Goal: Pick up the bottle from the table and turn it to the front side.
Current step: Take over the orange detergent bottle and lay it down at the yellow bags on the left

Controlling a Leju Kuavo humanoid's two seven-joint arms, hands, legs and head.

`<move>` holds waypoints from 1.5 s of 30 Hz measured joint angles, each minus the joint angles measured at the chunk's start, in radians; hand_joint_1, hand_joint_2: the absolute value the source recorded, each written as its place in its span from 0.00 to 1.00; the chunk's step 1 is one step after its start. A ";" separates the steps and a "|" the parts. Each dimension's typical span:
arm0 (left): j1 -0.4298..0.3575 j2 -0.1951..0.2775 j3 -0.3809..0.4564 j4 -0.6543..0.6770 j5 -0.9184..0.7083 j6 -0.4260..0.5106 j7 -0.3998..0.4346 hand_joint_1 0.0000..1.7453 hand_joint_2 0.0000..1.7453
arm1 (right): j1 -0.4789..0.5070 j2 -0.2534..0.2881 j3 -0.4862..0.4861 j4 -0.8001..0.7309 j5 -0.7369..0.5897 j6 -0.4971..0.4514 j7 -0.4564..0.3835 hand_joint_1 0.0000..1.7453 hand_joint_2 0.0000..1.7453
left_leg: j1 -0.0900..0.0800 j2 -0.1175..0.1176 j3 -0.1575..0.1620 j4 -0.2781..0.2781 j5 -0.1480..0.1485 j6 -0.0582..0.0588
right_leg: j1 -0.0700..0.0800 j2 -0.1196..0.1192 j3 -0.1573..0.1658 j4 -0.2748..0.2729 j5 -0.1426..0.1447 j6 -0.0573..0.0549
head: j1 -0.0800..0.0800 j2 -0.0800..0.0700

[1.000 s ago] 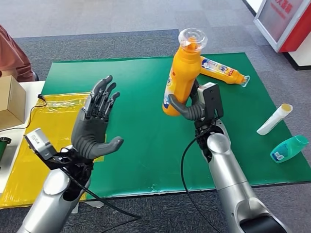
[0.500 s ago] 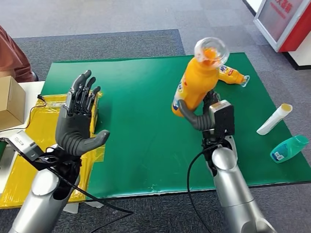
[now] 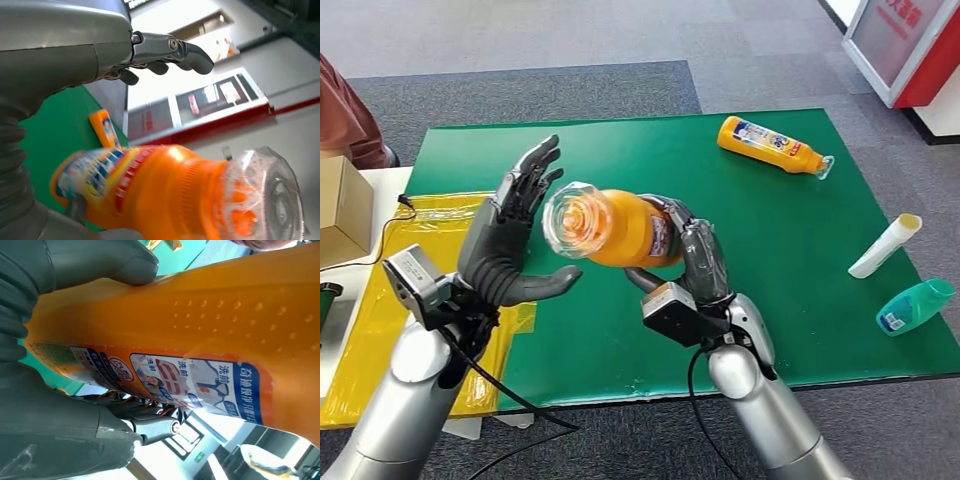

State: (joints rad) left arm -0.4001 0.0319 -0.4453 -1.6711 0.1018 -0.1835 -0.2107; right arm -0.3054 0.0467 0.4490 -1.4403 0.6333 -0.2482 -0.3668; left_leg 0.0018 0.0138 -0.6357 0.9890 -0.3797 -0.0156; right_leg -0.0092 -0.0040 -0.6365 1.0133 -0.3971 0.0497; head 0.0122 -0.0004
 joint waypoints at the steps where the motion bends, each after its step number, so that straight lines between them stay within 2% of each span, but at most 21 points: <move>1: -0.012 -0.003 -0.012 0.008 0.029 -0.024 0.012 0.00 1.00 | -0.002 0.000 0.011 0.000 0.012 -0.007 0.003 1.00 1.00 | 0.000 0.000 0.000 0.000 0.000 0.000 | 0.000 0.000 0.000 0.000 0.000 0.000 | 0.000 0.000; 9: -0.063 -0.011 -0.086 0.074 0.216 -0.131 0.056 0.00 1.00 | -0.028 0.000 0.063 0.005 0.045 -0.038 0.015 1.00 1.00 | 0.000 0.000 0.000 0.000 0.000 0.000 | 0.000 0.000 0.000 0.000 0.000 0.000 | 0.000 0.000; 26: -0.090 -0.008 -0.106 0.124 0.242 -0.138 0.055 0.00 1.00 | -0.041 0.000 0.076 0.003 0.051 -0.046 0.018 1.00 1.00 | 0.000 0.000 0.000 0.000 0.000 0.000 | 0.000 0.000 0.000 0.000 0.000 0.000 | 0.000 0.000; 27: -0.089 -0.007 -0.108 0.125 0.237 -0.137 0.054 0.06 1.00 | -0.041 0.000 0.077 0.001 0.053 -0.045 0.020 1.00 1.00 | 0.000 0.000 0.000 0.000 0.000 0.000 | 0.000 0.000 0.000 0.000 0.000 0.000 | 0.000 0.000; 30: -0.089 -0.003 -0.113 0.128 0.202 -0.125 0.043 0.81 1.00 | -0.042 -0.002 0.084 -0.012 0.064 -0.036 0.032 1.00 1.00 | 0.000 0.000 0.000 0.000 0.000 0.000 | 0.000 0.000 0.000 0.000 0.000 0.000 | 0.000 0.000; 31: -0.088 -0.001 -0.115 0.130 0.186 -0.120 0.038 1.00 1.00 | -0.043 -0.003 0.087 -0.018 0.066 -0.032 0.037 1.00 1.00 | 0.000 0.000 0.000 0.000 0.000 0.000 | 0.000 0.000 0.000 0.000 0.000 0.000 | 0.000 0.000; 45: -0.088 0.003 -0.116 0.132 0.118 -0.103 0.015 1.00 1.00 | -0.045 -0.007 0.093 -0.016 0.058 -0.019 0.068 1.00 1.00 | 0.000 0.000 0.000 0.000 0.000 0.000 | 0.000 0.000 0.000 0.000 0.000 0.000 | 0.000 0.000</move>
State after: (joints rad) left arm -0.4879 0.0347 -0.5617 -1.5395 0.2196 -0.2861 -0.1961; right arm -0.3508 0.0397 0.5423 -1.4564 0.6909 -0.2672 -0.2985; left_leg 0.0019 0.0137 -0.6360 0.9889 -0.3798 -0.0156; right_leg -0.0091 -0.0040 -0.6364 1.0133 -0.3971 0.0497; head 0.0122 -0.0004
